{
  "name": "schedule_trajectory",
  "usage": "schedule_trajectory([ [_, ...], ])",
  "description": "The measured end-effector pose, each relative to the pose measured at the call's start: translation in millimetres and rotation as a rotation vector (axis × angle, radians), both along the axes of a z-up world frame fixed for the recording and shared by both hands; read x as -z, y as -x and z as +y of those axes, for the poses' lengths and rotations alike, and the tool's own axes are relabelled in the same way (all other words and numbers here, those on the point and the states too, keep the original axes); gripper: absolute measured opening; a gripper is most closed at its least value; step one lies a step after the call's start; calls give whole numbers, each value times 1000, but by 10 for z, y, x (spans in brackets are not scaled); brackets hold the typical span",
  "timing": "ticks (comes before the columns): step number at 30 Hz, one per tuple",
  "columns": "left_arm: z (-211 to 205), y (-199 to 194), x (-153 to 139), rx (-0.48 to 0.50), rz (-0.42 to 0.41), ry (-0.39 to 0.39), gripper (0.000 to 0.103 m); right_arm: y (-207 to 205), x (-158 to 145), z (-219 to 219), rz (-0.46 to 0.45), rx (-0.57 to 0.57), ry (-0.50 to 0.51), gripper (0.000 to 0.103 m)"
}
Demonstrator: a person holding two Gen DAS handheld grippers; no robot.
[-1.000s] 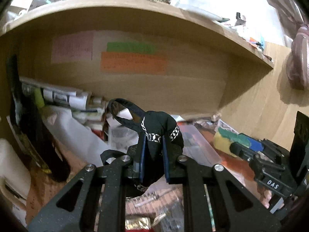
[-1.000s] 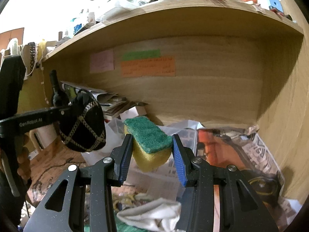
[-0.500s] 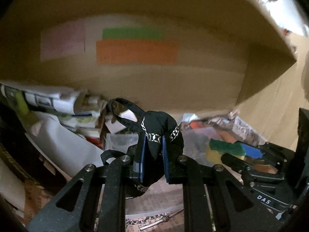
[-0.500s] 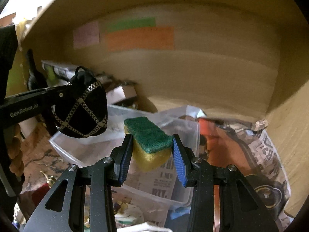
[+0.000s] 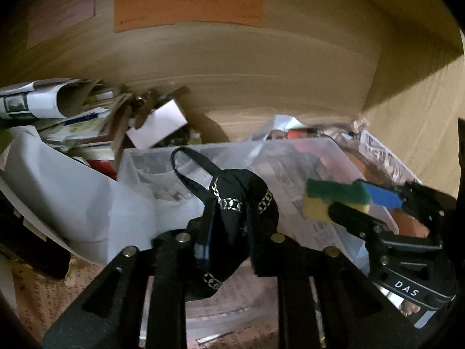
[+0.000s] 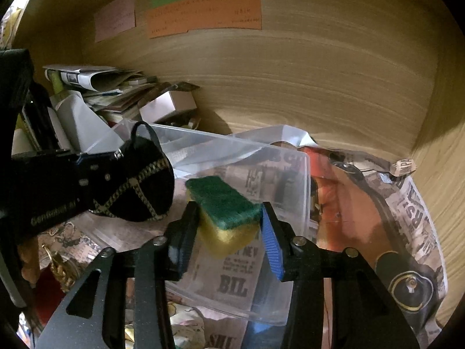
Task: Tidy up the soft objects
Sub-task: 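Open the right tool to drop the sponge while the left tool drops the black pouch into the box, then grasp the red velvet pouch with the left tool while the right tool grasps the crumpled yellow-white wrapper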
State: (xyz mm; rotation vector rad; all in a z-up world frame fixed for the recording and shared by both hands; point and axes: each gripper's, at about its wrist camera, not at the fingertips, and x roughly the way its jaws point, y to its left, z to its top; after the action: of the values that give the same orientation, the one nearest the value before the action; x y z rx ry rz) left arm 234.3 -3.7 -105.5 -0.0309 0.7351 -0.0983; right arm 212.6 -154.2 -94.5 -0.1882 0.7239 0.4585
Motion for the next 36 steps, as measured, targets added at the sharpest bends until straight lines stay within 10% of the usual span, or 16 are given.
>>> schedule_trajectory([
  [12, 44, 330, -195, -20, -57, 18, 58, 261, -338, -136, -119, -11, -58, 74],
  [23, 143, 1027, -582, -50, -201, -7, 93, 766, -599, -252, -214, -53, -123, 82],
  [36, 343, 1433, -68, -97, -56, 5, 95, 1021, -276, -226, -121, -106, -106, 82],
])
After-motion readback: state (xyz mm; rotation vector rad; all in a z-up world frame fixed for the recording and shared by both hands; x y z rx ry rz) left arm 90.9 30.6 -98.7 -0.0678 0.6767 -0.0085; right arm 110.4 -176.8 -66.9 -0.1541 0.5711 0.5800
